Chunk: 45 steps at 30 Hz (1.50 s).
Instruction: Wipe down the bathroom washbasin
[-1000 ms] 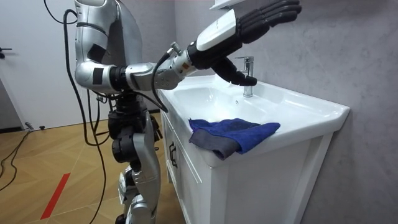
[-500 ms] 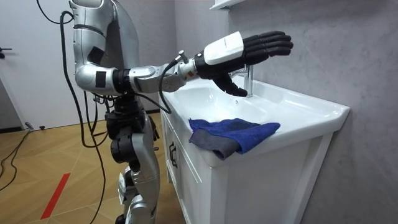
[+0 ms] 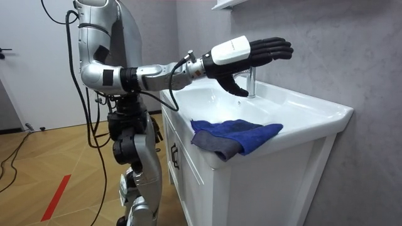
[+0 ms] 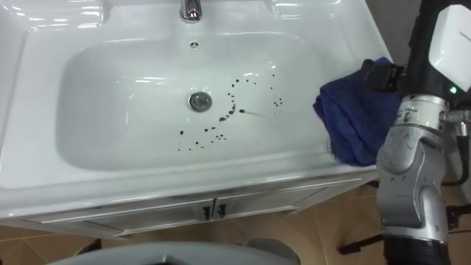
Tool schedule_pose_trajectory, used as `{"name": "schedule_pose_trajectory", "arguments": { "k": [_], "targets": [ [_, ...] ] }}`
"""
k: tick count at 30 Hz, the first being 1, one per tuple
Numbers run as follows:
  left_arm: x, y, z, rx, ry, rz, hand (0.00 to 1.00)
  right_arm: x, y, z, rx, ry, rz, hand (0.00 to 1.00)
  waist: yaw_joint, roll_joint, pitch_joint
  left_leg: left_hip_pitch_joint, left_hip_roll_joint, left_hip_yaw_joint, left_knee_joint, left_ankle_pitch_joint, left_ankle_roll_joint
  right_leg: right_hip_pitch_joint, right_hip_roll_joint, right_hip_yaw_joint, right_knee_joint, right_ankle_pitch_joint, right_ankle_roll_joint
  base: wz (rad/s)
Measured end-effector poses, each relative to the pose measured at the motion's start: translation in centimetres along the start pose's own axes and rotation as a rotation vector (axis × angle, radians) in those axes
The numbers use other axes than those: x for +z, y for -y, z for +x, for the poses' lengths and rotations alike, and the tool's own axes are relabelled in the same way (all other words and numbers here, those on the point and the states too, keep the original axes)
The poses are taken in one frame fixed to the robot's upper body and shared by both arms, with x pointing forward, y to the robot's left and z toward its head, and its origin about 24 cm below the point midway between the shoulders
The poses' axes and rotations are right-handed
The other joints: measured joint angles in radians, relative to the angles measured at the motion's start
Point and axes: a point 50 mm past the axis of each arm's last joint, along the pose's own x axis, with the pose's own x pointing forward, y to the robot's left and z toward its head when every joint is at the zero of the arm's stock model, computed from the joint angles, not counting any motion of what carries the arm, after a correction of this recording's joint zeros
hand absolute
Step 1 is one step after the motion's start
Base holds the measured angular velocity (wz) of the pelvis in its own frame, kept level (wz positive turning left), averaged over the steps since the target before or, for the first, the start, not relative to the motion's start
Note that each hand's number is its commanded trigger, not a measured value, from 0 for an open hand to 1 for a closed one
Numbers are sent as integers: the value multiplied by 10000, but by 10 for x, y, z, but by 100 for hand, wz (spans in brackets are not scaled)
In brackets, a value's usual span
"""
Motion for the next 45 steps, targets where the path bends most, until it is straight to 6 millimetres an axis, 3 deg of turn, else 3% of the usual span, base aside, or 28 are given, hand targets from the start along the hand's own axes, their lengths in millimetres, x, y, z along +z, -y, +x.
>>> {"name": "schedule_pose_trajectory", "arguments": {
  "k": [9, 14, 20, 23, 28, 32, 45],
  "targets": [
    [0, 0, 0, -18, 57, 36, 0, 2, -5, -2, 582, 80, 34, 0, -2, 0, -5, -96, 8, -9, 0, 0, 0, -72, -16, -101, 1, 8, -10, 3],
    [1, 1, 0, -123, 66, 94, 0, 2, -10, -4, 883, 71, 53, 0, 5, 84, 31, -71, 10, -11, 1, 0, 0, -38, -10, -90, -22, 22, -12, 0],
    [2, 2, 0, -164, 124, 123, 0, -16, -36, -19, 2318, -681, -185, 0, 29, 155, 62, 0, 11, -8, 2, 0, 0, 48, -15, -99, -32, 24, -9, 0],
    [4, 5, -1, -218, 244, 87, 0, -25, -44, -27, 2937, -1037, -311, 0, 62, 230, 35, 53, 13, 6, 2, 0, 0, 89, -10, -47, -33, 24, -9, 0],
    [7, 7, -1, -228, 401, 89, 0, -25, -48, -30, 3084, -1171, -159, 0, 140, 271, 22, 104, 13, 1, 4, 0, 0, 121, -5, -64, -42, 25, -11, 0],
    [9, 7, -1, -169, 446, 115, 0, -37, -57, -37, 3504, -1850, 129, 0, 275, 221, -11, 80, 17, -33, 6, 0, 0, 164, -10, -105, -171, 72, -14, 1],
    [8, 5, -3, 391, 577, 234, 0, -49, -72, -51, 3368, -2931, 1165, 0, 246, 207, -8, 101, 29, -242, 25, 0, 0, 403, -44, -375, -356, 83, -9, 6]
  ]
}}
